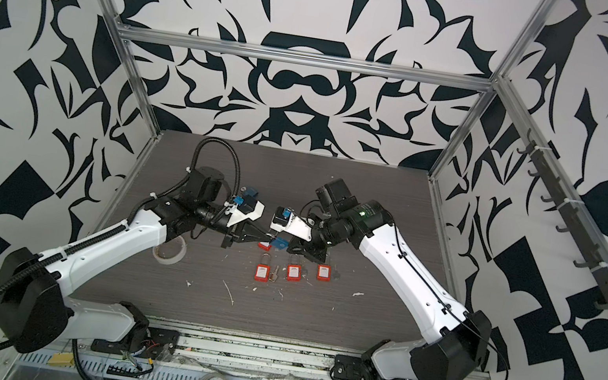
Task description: Lock with the key
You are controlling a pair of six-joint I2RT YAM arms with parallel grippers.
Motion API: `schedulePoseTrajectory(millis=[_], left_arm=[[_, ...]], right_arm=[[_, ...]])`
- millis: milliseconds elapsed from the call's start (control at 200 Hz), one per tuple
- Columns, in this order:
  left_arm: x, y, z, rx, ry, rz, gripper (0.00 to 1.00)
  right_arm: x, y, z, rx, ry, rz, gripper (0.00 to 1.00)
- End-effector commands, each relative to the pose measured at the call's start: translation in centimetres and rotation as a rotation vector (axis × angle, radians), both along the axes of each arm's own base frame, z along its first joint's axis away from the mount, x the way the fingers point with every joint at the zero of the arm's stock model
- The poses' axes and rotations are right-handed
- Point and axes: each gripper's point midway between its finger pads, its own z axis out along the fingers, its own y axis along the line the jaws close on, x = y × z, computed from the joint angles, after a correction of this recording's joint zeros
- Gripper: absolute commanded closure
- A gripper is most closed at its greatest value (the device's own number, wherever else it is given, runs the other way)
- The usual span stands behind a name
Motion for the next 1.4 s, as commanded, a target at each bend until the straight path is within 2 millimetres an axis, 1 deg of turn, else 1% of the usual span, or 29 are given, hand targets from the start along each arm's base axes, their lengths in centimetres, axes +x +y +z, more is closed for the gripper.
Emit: schedulePoseTrajectory(millis=[0, 215, 330, 395, 465, 660, 755, 850, 925, 1115, 1230, 1265, 1270, 1345, 1380, 1395], left_arm=[[-0.4, -0.2, 2.0, -0.047, -0.041, -0.043, 1.00], [-0.4, -0.2, 1.8, -0.042, -0.041, -0.043, 1.00], [-0.4, -0.1, 1.8, -0.028, -0.041, -0.048, 1.00], [-0.4, -0.1, 1.8, -0.021, -0.041, -0.051, 1.00], [-0.1, 0.0, 1.6, -0.002, -0.052, -0.044, 1.00], [1.2, 0.7, 2.4, -0.003, -0.071, -0.018, 1.00], [1.7, 0.9, 2.8, -0.003, -0.083, -0.009, 1.00], [2.0, 0.8, 2.8, 0.008, -0.080, -0.014, 1.00], [2.4, 0.6, 2.8, 0.030, -0.067, -0.013, 1.00], [4.4, -0.1, 0.9, 0.164, 0.018, 0.018, 1.00], [5.8, -1.2, -1.2, 0.288, 0.050, 0.035, 1.00], [6.3, -1.7, -2.2, 0.341, 0.053, 0.046, 1.00], [6.3, -1.7, -2.6, 0.353, 0.059, 0.045, 1.00], [7.0, -2.4, -4.5, 0.450, 0.093, 0.039, 1.00], [7.3, -2.6, -5.5, 0.492, 0.122, 0.036, 1.00], [7.5, -2.8, -5.6, 0.502, 0.125, 0.033, 1.00]], right_arm=[[-0.1, 0.0, 1.0, 0.012, -0.014, 0.015, 0.84], [0.1, 0.3, 1.4, 0.038, -0.040, 0.017, 0.93], [0.2, 0.0, 0.9, 0.019, -0.042, 0.014, 0.96], [0.1, -0.2, 0.5, 0.003, -0.038, 0.012, 1.00], [0.0, -0.6, -0.2, -0.010, -0.021, 0.001, 1.00], [-0.4, -1.6, -2.3, -0.021, 0.034, -0.041, 1.00], [-0.3, -2.3, -2.9, -0.014, 0.043, -0.069, 1.00], [-0.1, -3.0, -3.3, -0.020, 0.048, -0.096, 1.00], [0.7, -3.5, -3.3, -0.023, 0.035, -0.142, 1.00], [4.5, -5.8, -2.3, -0.047, -0.061, -0.376, 1.00], [5.1, -6.9, -1.9, -0.068, -0.083, -0.456, 1.00], [5.2, -7.3, -1.9, -0.081, -0.093, -0.481, 1.00], [5.2, -7.4, -1.9, -0.084, -0.094, -0.485, 1.00], [5.5, -8.5, -2.0, -0.117, -0.118, -0.544, 1.00], [5.4, -8.9, -2.2, -0.134, -0.122, -0.554, 1.00], [5.2, -9.0, -2.3, -0.140, -0.121, -0.556, 1.00]])
